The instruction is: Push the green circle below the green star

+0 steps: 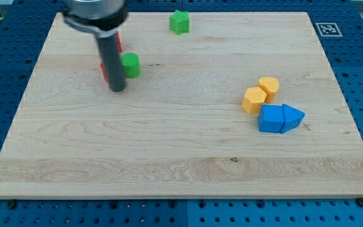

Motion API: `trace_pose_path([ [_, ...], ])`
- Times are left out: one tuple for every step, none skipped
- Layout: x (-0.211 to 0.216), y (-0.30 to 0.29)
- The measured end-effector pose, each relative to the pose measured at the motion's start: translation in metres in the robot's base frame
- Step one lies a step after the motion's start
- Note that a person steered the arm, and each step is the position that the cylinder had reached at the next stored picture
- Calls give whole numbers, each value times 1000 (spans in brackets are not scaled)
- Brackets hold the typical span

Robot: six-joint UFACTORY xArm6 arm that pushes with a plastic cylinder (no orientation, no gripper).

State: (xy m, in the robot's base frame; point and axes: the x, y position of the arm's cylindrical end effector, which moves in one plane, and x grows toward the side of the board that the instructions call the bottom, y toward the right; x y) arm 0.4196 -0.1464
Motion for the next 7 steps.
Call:
trace_pose_path([
  [-5,-16],
  [-5,-12],
  [-5,2],
  [-5,17],
  [-5,25],
  [-12,26],
  [-32,26],
])
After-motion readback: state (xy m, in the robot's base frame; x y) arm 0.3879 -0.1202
